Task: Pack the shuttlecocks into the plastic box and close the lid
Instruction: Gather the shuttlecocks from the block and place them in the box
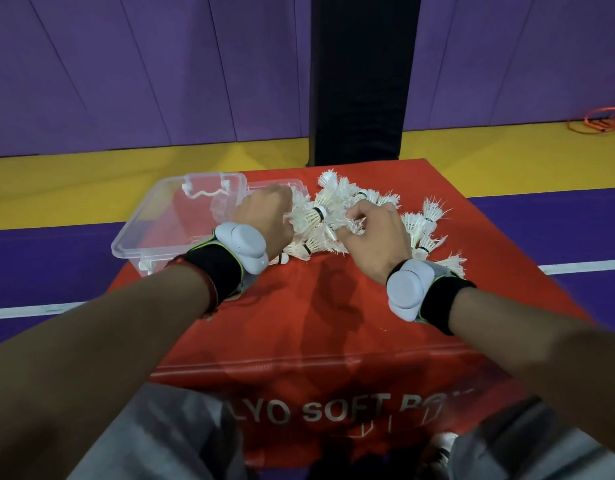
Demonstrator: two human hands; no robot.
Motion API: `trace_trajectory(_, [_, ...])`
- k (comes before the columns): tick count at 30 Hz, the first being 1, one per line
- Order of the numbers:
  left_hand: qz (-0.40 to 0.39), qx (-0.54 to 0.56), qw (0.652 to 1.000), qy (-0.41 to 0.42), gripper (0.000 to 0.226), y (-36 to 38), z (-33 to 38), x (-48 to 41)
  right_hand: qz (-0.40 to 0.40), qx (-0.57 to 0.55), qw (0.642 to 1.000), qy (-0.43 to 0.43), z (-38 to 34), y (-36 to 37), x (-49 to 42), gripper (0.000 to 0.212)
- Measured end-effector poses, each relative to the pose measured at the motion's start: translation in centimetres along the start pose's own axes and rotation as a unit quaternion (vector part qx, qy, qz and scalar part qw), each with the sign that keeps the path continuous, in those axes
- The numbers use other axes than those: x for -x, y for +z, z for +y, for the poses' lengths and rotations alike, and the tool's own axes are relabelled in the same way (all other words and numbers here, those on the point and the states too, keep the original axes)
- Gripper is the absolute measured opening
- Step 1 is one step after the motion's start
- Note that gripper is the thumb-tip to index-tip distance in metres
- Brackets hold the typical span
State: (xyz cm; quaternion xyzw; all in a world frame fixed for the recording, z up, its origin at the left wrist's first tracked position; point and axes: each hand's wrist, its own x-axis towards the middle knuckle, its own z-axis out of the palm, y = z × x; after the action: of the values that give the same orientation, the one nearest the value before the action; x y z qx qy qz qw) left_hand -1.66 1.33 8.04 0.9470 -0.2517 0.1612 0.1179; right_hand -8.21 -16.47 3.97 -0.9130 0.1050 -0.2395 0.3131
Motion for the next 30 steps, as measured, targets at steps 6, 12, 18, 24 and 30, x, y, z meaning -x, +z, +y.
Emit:
trace_trajectory(6, [0.043, 0.028, 0.999, 0.009, 0.019, -2.0, -1.2, -0.4, 0.028, -0.01, 0.999, -0.032, -1.8, -0.1, -0.8, 0.019])
trace_trajectory(12, [0.107, 0.023, 0.994, -0.006, 0.017, -4.4, -2.9, 0.2, 0.032, -0.015, 0.998, -0.06, -4.7, 1.1, -1.4, 0.017])
trace_trajectory(18, [0.153, 0.044, 0.986, -0.059, 0.017, -5.3, -6.8, 1.1, 0.036, -0.023, 0.995, -0.087, -7.7, 2.9, -2.4, 0.017])
trace_trajectory(24, [0.183, 0.079, 0.969, -0.143, 0.015, -5.5, -10.6, 1.8, 0.023, -0.052, 0.994, -0.094, -10.7, 5.3, -3.0, 0.017])
trace_trajectory(30, [0.155, 0.09, 0.967, -0.181, 0.027, -4.9, -14.2, 3.2, -0.008, -0.079, 0.99, -0.114, -13.5, 8.3, -3.2, 0.018])
